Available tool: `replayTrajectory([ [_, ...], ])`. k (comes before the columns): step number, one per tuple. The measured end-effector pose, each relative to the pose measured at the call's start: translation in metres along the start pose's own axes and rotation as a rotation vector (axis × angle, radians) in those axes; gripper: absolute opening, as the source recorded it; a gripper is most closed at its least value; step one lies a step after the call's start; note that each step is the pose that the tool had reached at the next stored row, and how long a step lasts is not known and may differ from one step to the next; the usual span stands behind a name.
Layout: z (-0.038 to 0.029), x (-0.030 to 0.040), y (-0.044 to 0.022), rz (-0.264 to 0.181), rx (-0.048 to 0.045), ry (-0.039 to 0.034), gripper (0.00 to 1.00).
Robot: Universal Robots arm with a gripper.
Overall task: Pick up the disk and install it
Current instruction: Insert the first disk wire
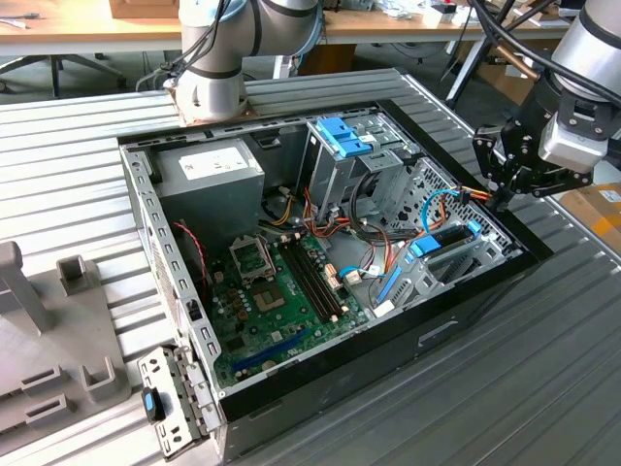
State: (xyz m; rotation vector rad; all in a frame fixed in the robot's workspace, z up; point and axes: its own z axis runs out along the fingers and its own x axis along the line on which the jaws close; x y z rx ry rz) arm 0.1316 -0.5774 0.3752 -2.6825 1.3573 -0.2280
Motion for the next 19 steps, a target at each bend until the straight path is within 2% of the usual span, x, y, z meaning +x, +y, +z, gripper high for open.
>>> replayTrajectory([
  [7,-0.0003,-0.0009,0.0011,0.000,0.0000,0.0000,0.16],
  [13,-0.0018,-0.0055,0.0074,0.000,0.0000,0.0000,0.16],
  [19,-0.0023,-0.0069,0.0092,0.000,0.0000,0.0000,0.16],
])
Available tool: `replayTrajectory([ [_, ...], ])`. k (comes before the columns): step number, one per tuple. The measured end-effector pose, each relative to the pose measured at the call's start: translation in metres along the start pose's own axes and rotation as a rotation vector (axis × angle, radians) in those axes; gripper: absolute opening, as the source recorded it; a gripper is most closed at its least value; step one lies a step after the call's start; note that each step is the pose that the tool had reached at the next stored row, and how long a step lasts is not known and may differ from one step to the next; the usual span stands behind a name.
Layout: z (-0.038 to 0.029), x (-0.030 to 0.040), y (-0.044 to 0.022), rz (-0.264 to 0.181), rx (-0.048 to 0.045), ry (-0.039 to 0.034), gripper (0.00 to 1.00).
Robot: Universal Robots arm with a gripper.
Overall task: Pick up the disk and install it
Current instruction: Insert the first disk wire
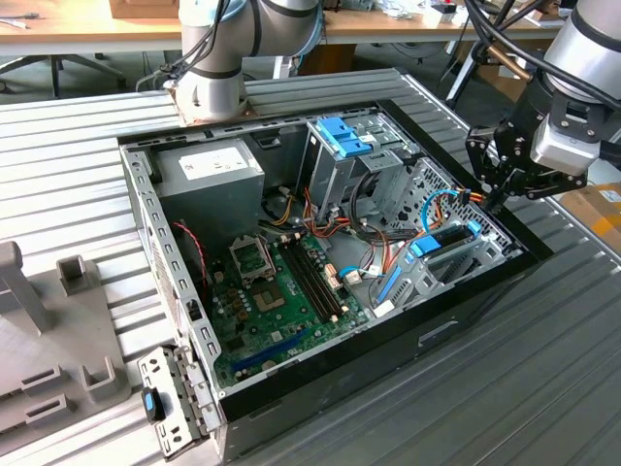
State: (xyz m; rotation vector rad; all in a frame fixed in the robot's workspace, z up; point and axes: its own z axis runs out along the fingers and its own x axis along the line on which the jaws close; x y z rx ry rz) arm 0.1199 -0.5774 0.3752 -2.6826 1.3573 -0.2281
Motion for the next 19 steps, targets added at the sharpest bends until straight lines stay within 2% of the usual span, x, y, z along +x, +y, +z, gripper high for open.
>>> replayTrajectory([
  [19,-0.0008,-0.0026,0.0036,0.000,0.0000,-0.0001,0.16],
])
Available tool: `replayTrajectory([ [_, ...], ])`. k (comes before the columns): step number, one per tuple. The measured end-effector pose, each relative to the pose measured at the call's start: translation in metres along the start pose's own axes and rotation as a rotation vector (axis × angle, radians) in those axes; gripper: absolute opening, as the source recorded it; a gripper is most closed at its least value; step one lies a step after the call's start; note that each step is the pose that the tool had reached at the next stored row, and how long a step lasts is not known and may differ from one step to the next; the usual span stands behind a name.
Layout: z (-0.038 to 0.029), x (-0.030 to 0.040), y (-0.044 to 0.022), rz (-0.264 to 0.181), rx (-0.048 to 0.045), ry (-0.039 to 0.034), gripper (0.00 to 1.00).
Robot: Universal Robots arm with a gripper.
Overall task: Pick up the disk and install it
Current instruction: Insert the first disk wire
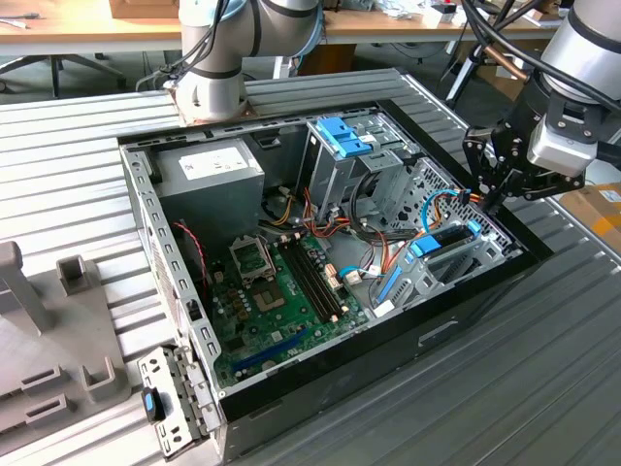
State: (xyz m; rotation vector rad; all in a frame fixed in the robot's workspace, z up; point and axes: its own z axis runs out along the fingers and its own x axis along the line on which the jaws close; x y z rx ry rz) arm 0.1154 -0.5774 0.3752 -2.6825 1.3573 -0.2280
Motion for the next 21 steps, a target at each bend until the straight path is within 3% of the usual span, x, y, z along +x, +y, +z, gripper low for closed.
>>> replayTrajectory([
  [21,-0.0010,-0.0032,0.0043,0.000,0.0000,0.0000,0.16],
])
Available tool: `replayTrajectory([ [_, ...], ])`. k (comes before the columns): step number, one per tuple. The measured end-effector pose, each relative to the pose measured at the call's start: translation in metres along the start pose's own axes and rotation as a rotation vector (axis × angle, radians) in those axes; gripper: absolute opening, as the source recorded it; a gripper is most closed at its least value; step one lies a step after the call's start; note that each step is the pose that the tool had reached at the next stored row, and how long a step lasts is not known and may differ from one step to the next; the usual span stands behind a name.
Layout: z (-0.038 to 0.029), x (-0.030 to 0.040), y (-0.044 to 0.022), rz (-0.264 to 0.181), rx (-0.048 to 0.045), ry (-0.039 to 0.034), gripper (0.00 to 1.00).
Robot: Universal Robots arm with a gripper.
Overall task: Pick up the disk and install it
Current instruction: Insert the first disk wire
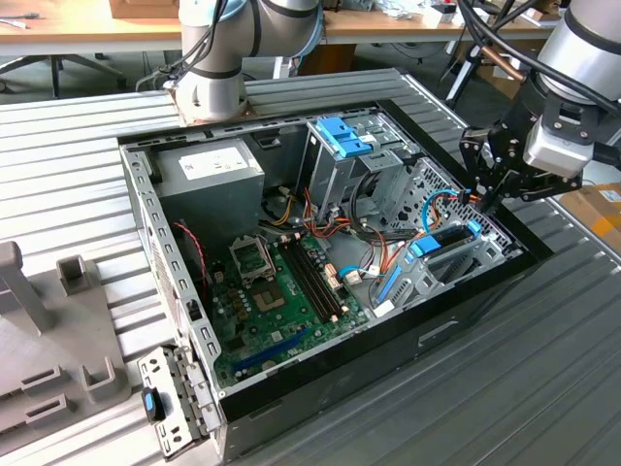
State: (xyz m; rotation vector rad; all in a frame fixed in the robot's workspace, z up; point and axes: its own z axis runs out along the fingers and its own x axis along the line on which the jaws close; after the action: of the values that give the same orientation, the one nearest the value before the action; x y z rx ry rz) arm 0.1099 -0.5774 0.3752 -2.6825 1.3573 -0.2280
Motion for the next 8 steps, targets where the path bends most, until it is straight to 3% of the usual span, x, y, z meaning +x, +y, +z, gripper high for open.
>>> replayTrajectory([
  [4,-0.0004,-0.0013,0.0017,0.000,0.0000,0.0000,0.16],
  [7,-0.0018,-0.0070,0.0106,0.005,-0.0014,0.0022,0.16],
  [8,-0.0016,-0.0070,0.0107,0.008,-0.0023,0.0037,0.16],
])
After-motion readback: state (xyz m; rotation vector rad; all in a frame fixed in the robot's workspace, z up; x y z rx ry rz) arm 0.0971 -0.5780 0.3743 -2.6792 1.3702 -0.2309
